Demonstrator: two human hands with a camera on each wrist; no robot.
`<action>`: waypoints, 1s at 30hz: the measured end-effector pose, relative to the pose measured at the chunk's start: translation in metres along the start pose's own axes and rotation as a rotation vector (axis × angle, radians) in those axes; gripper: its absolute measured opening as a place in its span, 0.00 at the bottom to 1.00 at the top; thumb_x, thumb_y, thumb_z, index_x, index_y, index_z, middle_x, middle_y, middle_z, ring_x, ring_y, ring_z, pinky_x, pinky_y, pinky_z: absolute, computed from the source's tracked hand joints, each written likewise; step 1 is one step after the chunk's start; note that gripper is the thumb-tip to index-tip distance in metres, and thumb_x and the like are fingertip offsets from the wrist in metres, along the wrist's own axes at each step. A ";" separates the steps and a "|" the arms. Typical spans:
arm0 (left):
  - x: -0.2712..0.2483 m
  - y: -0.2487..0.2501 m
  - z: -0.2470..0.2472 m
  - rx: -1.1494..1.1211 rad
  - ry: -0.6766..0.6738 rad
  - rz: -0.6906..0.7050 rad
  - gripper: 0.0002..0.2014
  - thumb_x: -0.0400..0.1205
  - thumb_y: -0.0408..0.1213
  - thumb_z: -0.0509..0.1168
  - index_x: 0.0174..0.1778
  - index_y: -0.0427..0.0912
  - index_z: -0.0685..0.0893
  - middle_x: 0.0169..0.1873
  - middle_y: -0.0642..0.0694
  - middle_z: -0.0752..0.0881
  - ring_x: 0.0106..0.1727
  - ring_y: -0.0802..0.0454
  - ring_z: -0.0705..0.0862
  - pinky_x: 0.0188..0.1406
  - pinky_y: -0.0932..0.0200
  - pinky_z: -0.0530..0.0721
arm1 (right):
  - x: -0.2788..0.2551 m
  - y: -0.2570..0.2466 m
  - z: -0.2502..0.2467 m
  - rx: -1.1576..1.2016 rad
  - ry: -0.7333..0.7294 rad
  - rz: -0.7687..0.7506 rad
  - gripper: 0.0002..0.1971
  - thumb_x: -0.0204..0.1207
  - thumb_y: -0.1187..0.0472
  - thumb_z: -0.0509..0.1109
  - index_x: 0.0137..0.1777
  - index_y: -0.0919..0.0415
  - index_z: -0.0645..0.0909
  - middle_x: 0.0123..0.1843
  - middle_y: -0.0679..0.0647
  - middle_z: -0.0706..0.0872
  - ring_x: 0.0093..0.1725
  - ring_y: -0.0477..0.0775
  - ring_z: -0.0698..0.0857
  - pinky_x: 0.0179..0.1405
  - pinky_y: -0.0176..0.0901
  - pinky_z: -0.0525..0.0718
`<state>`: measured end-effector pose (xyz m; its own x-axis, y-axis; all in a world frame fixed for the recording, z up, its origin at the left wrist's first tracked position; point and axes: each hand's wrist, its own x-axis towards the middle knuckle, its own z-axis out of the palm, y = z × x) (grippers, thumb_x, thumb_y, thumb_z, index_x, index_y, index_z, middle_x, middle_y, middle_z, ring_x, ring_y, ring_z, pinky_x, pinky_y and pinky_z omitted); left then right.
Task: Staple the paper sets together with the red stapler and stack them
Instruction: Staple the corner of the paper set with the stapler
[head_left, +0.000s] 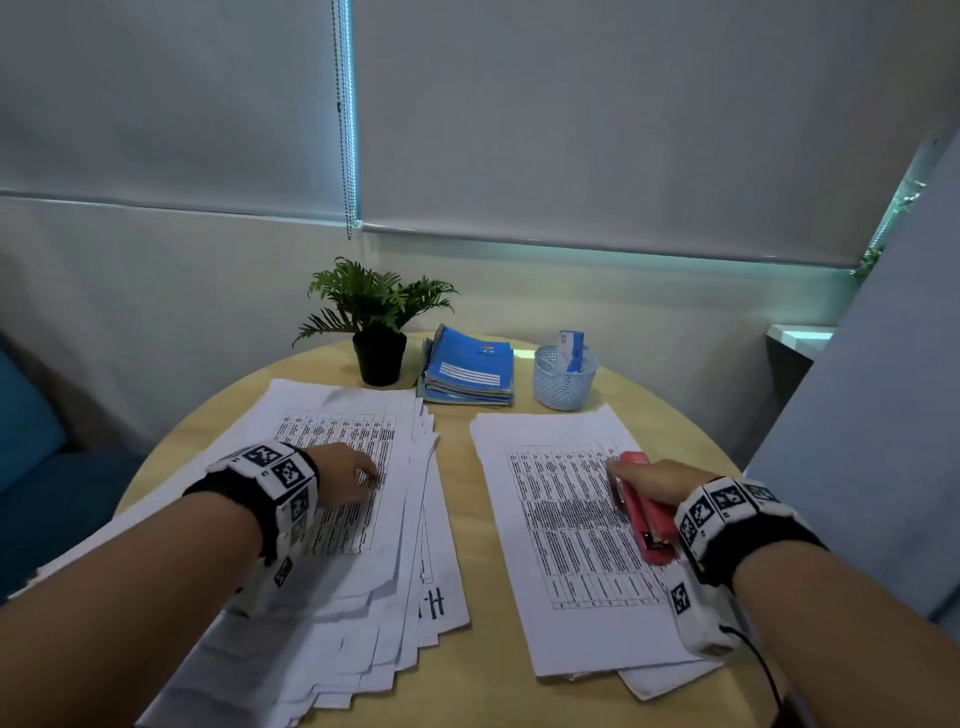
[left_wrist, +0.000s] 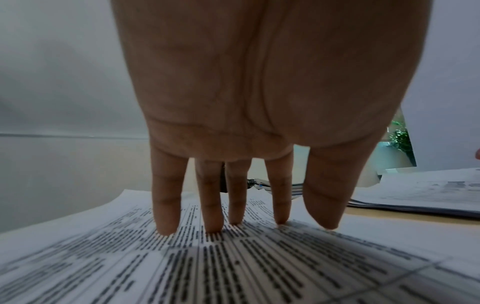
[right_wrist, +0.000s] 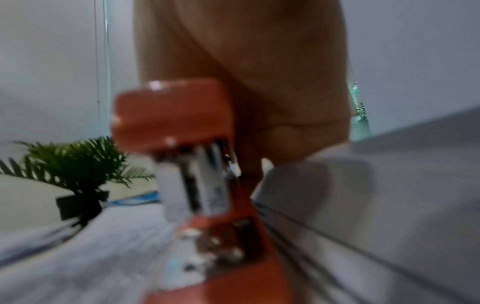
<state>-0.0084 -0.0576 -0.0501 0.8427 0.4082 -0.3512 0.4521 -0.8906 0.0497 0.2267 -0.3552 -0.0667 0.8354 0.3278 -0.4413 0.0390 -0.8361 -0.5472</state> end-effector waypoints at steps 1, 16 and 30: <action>0.001 -0.001 0.000 -0.004 0.002 0.005 0.21 0.84 0.46 0.59 0.74 0.51 0.72 0.72 0.47 0.75 0.71 0.49 0.75 0.68 0.58 0.72 | -0.002 -0.006 0.000 -0.046 0.022 0.006 0.36 0.70 0.27 0.60 0.47 0.64 0.86 0.49 0.62 0.89 0.51 0.62 0.87 0.65 0.49 0.79; 0.005 -0.001 -0.006 -0.022 -0.040 0.042 0.17 0.81 0.50 0.63 0.67 0.56 0.79 0.64 0.49 0.81 0.64 0.50 0.79 0.64 0.58 0.76 | -0.026 -0.150 0.095 -0.013 -0.126 -0.388 0.25 0.81 0.37 0.57 0.39 0.57 0.82 0.37 0.54 0.87 0.35 0.50 0.86 0.39 0.40 0.81; 0.073 -0.056 -0.035 0.067 0.005 -0.061 0.19 0.83 0.31 0.54 0.66 0.51 0.80 0.65 0.44 0.79 0.62 0.43 0.80 0.56 0.54 0.79 | 0.010 -0.165 0.113 -0.379 -0.118 -0.259 0.29 0.76 0.32 0.60 0.58 0.58 0.83 0.51 0.53 0.89 0.49 0.54 0.86 0.53 0.43 0.79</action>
<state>0.0378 0.0287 -0.0460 0.8154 0.4633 -0.3472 0.4827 -0.8751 -0.0343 0.1664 -0.1639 -0.0615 0.7045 0.5760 -0.4146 0.4533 -0.8148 -0.3615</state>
